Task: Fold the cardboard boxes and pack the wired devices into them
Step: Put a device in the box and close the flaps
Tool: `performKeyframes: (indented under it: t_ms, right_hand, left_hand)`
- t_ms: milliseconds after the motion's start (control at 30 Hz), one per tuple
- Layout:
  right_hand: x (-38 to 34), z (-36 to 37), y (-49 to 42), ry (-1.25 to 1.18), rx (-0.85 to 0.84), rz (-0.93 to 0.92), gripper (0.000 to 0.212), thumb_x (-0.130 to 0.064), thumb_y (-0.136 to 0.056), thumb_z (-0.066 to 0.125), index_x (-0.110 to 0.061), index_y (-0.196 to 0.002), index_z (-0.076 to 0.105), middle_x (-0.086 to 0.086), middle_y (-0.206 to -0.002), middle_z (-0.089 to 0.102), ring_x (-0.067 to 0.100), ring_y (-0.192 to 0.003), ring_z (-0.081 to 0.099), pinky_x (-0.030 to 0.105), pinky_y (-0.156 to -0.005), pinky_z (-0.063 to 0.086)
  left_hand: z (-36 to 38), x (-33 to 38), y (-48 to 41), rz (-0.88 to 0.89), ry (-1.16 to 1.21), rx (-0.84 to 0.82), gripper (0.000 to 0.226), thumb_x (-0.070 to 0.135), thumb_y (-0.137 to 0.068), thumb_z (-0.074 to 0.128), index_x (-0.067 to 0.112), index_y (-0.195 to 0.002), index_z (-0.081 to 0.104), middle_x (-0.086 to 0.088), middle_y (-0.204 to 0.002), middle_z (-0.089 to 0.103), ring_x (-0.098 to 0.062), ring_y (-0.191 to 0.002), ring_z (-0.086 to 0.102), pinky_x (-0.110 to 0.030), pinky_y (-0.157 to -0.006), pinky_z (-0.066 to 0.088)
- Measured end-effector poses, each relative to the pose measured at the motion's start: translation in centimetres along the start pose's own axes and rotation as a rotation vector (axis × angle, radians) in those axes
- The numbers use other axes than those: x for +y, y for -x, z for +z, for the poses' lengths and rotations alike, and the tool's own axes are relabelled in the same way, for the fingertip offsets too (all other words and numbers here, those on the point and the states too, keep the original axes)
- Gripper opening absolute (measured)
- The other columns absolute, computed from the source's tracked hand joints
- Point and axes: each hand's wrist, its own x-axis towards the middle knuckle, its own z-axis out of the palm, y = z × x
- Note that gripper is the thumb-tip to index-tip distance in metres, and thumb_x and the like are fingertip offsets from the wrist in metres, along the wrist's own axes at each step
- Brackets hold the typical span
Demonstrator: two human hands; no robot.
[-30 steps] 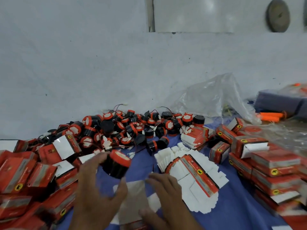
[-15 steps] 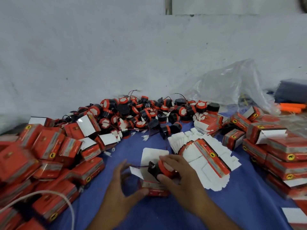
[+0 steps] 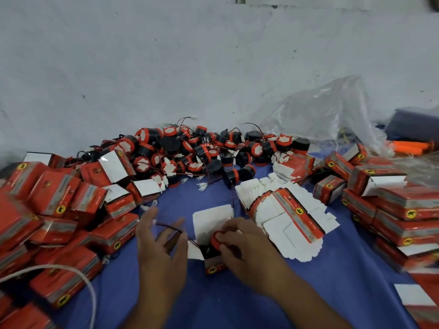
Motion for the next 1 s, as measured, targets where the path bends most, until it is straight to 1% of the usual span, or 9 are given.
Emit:
performKeyframes:
  t_ms: [100, 167, 233, 333, 400, 567, 767, 900, 1000]
  right_hand:
    - [-0.2, 0.0, -0.2, 0.041, -0.018, -0.009, 0.027, -0.027, -0.098, 0.057, -0.02, -0.12, 0.071, -0.004, -0.129, 0.056, 0.018, -0.117, 0.046, 0.027, -0.1, 0.036]
    - [-0.4, 0.2, -0.1, 0.073, -0.034, -0.015, 0.028, -0.029, -0.098, 0.054, -0.023, -0.12, 0.071, -0.004, -0.126, 0.056, 0.02, -0.116, 0.045, 0.034, -0.1, 0.036]
    - [-0.6, 0.3, 0.0, 0.117, -0.058, -0.023, 0.031, -0.033, -0.1, 0.049, -0.025, -0.121, 0.071, -0.003, -0.125, 0.055, 0.021, -0.114, 0.044, 0.037, -0.099, 0.037]
    - [-0.6, 0.3, 0.3, 0.134, -0.084, -0.029, 0.031, -0.036, -0.101, 0.047, -0.024, -0.116, 0.071, -0.001, -0.124, 0.054, 0.021, -0.109, 0.043, 0.038, -0.096, 0.037]
    - [-0.6, 0.3, 0.5, 0.144, -0.079, -0.041, 0.029, -0.037, -0.1, 0.049, -0.023, -0.115, 0.07, -0.002, -0.125, 0.054, 0.021, -0.108, 0.043, 0.037, -0.096, 0.037]
    - [-1.0, -0.4, 0.3, 0.133, -0.032, -0.029, 0.038, -0.051, -0.1, 0.049, -0.022, -0.12, 0.064, -0.007, -0.116, 0.059, 0.016, -0.108, 0.045, 0.034, -0.097, 0.038]
    - [-1.7, -1.0, 0.4, -0.092, -0.083, -0.133, 0.031, -0.033, -0.103, 0.055, -0.013, -0.125, 0.061, 0.004, -0.113, 0.061, 0.019, -0.101, 0.053, 0.04, -0.085, 0.046]
    - [-1.6, -0.5, 0.0, -0.177, 0.055, -0.147, 0.019, -0.023, -0.103, 0.057, -0.006, -0.102, 0.065, 0.004, -0.099, 0.058, 0.015, -0.082, 0.054, 0.036, -0.073, 0.048]
    - [-1.1, 0.1, -0.3, -0.244, 0.169, -0.006, 0.011, -0.023, -0.102, 0.058, -0.015, -0.095, 0.062, -0.009, -0.083, 0.059, 0.003, -0.071, 0.053, 0.024, -0.067, 0.046]
  left_hand:
    - [0.3, 0.5, 0.3, 0.101, 0.019, 0.005, 0.096, -0.005, -0.09, 0.062, 0.055, -0.146, 0.012, 0.012, -0.135, 0.057, 0.0, -0.115, 0.061, -0.02, -0.075, 0.057]
    - [0.6, 1.3, 0.6, 0.309, -0.084, -0.061, 0.099, -0.001, -0.087, 0.062, 0.047, -0.151, 0.003, -0.008, -0.158, 0.029, 0.003, -0.129, 0.049, -0.015, -0.087, 0.053]
    - [1.2, 1.5, 0.9, 0.452, -0.177, -0.147, 0.092, -0.001, -0.088, 0.062, 0.031, -0.154, 0.006, -0.015, -0.16, 0.02, 0.008, -0.134, 0.04, -0.011, -0.095, 0.047]
    - [1.7, 0.8, 0.7, 0.66, -0.4, -0.265, 0.043, 0.012, -0.101, 0.05, 0.0, -0.142, 0.046, -0.004, -0.151, 0.039, -0.002, -0.131, 0.043, -0.004, -0.106, 0.027]
    - [1.4, 0.3, 0.3, 0.798, -0.525, -0.322, 0.048, 0.028, -0.108, 0.032, -0.005, -0.118, 0.066, -0.003, -0.134, 0.051, -0.016, -0.118, 0.051, -0.011, -0.11, 0.028]
    - [0.3, -0.5, -0.3, 0.625, -0.615, -0.339, 0.037, 0.026, -0.092, 0.043, 0.014, -0.105, 0.076, -0.014, -0.133, 0.058, -0.033, -0.125, 0.044, -0.048, -0.102, 0.036]
    - [0.7, -0.4, -0.3, 0.368, -0.487, -0.437, 0.025, 0.02, -0.089, 0.053, 0.015, -0.098, 0.076, -0.011, -0.143, 0.045, -0.037, -0.132, 0.041, -0.056, -0.105, 0.037]
    - [1.1, -0.1, 0.1, 0.312, -0.309, -0.506, 0.028, 0.024, -0.092, 0.052, 0.046, -0.104, 0.066, -0.003, -0.142, 0.043, -0.025, -0.12, 0.054, -0.046, -0.097, 0.049]
    - [1.3, -0.1, 0.2, 0.276, -0.238, -0.529, 0.026, 0.035, -0.097, 0.049, 0.051, -0.104, 0.068, 0.015, -0.139, 0.045, -0.007, -0.12, 0.054, -0.021, -0.096, 0.048]
